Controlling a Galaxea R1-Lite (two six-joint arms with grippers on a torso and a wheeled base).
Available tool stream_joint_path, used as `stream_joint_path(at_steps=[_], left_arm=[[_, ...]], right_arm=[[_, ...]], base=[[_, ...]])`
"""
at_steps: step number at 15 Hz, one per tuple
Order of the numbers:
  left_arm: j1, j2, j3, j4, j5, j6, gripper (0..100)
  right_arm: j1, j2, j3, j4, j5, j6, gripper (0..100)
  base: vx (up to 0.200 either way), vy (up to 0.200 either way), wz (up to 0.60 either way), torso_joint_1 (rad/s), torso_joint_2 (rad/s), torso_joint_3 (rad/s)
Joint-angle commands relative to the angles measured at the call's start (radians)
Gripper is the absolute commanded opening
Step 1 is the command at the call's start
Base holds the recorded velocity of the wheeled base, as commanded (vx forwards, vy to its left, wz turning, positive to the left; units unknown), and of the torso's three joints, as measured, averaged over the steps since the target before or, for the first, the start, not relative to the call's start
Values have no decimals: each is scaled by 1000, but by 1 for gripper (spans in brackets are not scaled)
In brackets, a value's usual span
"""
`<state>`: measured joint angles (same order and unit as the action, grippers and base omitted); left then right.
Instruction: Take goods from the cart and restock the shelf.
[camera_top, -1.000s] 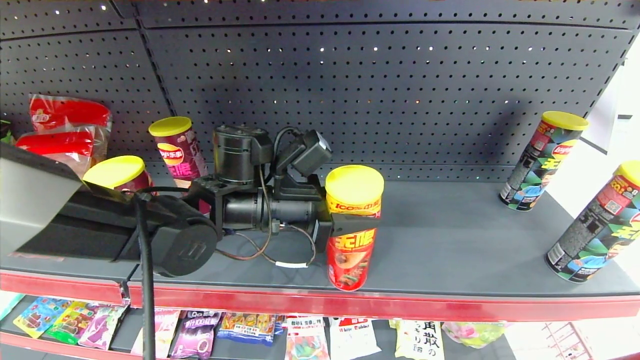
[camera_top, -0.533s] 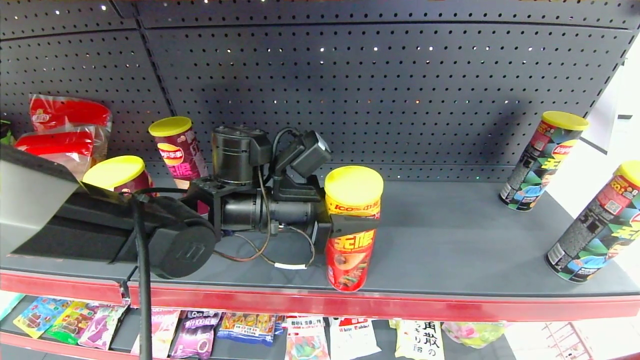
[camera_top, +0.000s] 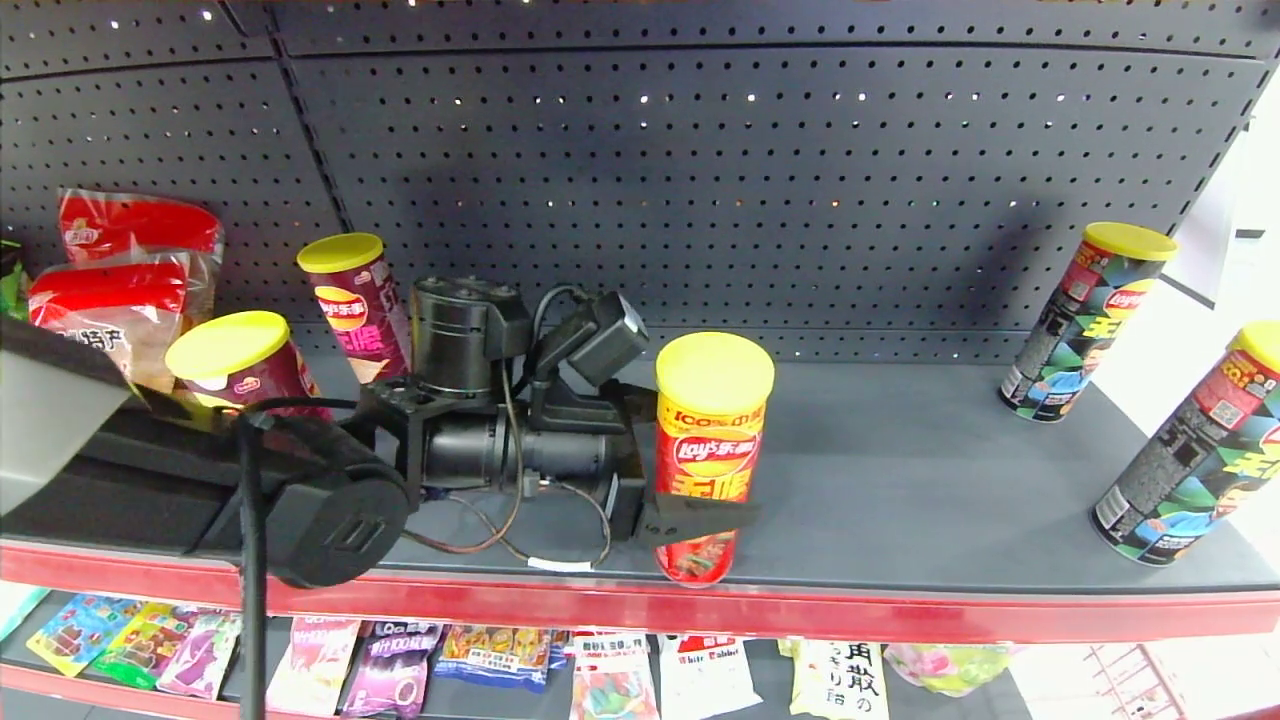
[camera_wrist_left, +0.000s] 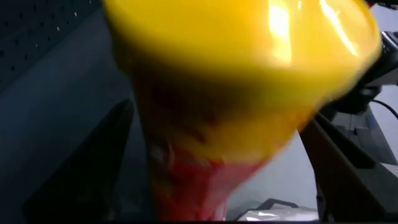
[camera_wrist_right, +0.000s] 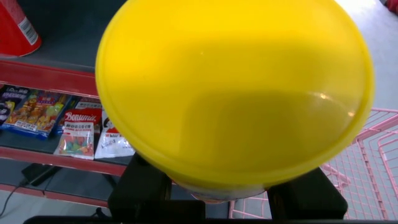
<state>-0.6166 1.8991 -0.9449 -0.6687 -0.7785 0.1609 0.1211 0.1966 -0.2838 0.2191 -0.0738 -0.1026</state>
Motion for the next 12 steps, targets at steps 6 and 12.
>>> stream_joint_path(at_steps=[6, 12], left_arm=[[58, -267, 268, -34, 117, -6, 100], [81, -471, 416, -38, 245, -6, 100]], right_arm=[[5, 1, 5, 2, 5, 0, 0], [8, 35, -3, -4, 16, -2, 0]], base=[[0, 0, 0, 0, 0, 0], [0, 0, 0, 0, 0, 0]])
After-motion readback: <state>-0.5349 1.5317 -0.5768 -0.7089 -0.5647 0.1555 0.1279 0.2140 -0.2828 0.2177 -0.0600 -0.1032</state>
